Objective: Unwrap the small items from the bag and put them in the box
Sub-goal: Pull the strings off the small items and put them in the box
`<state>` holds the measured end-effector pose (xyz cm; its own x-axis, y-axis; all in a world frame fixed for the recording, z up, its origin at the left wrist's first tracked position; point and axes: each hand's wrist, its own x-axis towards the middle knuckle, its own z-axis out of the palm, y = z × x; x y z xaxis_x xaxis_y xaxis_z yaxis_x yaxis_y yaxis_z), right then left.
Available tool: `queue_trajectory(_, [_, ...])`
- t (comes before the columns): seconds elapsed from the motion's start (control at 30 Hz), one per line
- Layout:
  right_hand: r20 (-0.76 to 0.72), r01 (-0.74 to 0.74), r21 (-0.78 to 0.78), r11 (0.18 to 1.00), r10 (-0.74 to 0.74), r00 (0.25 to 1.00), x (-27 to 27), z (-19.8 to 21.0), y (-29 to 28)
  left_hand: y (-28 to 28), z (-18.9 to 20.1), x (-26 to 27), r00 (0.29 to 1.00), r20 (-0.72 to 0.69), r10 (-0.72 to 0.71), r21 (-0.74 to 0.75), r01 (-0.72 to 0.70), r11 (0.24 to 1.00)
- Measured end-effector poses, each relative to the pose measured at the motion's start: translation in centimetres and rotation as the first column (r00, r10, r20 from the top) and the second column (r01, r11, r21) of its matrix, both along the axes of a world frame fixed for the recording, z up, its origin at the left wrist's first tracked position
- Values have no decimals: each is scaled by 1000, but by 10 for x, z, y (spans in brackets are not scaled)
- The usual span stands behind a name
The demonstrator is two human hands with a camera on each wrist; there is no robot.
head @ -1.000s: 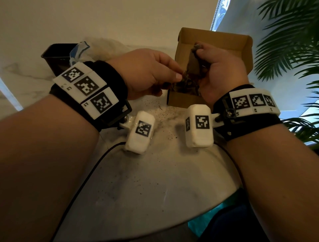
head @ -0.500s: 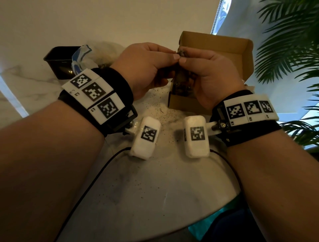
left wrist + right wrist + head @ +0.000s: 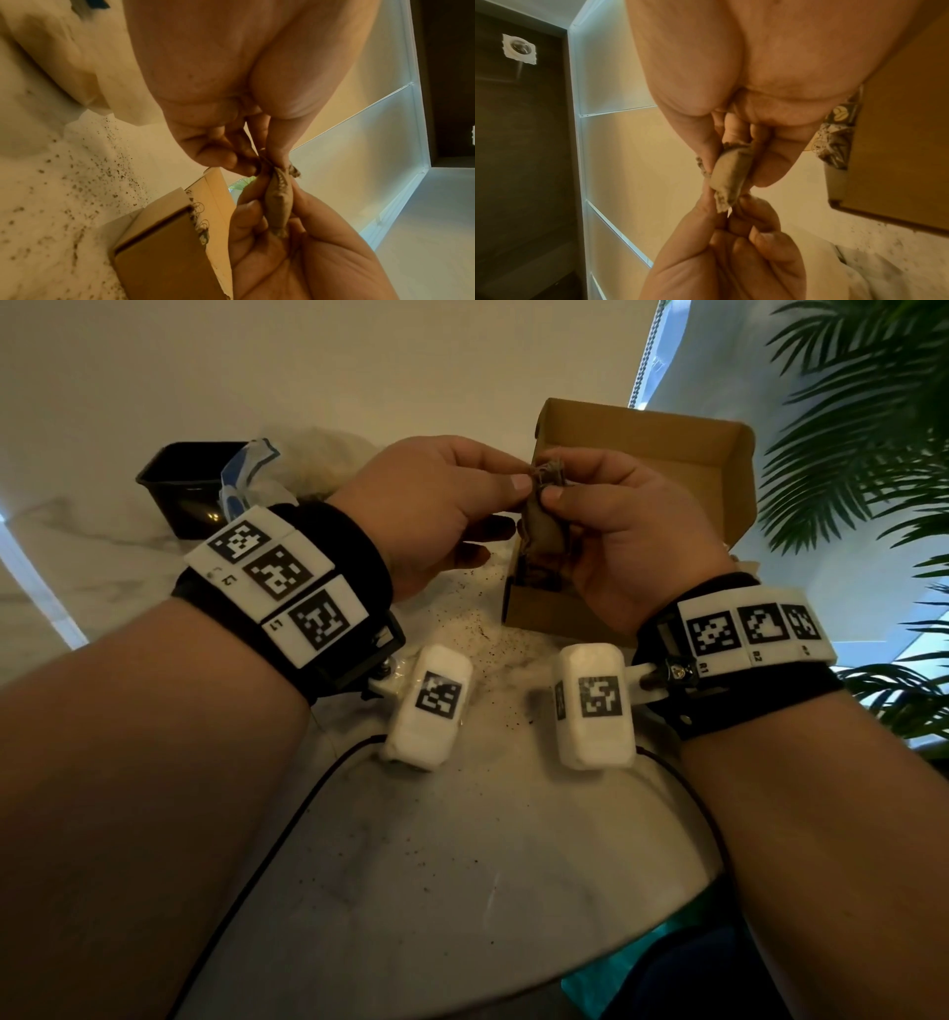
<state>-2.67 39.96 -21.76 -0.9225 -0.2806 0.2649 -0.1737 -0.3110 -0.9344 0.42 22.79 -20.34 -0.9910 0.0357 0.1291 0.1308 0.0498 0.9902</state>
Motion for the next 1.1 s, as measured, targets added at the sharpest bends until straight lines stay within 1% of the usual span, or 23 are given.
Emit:
queue_trajectory(0.23, [10, -45, 1, 999, 45, 999, 1, 1, -1, -2, 1, -1, 1000, -7, 30, 70, -30, 997])
queue_trajectory(0.33, [-5, -91, 36, 995, 91, 996, 3, 1, 0, -3, 1, -1, 1000, 14, -4, 73, 3, 997])
queue_trajectory(0.47, [-15, -114, 26, 993, 114, 993, 4, 1, 0, -5, 0, -1, 998, 52, -47, 48, 44, 998])
queue_trajectory(0.7, [-19, -79, -15, 997, 78, 997, 3, 1, -2, -6, 1, -1, 998, 64, -16, 52, 13, 999])
queue_trajectory(0.83, [11, -75, 7, 997, 75, 997, 6, 1, -4, -5, 1, 0, 995, 87, 39, 15, -41, 999])
queue_trajectory(1.0, [55, -48, -61, 997, 52, 997, 3, 3, -3, -2, -1, 0, 993, 101, 55, -16, -53, 998])
queue_trajectory(1.1, [52, -15, -8, 1000, 15, 999, 3, 2, -2, 1, -1, 2, 993, 101, 63, -74, -56, 996])
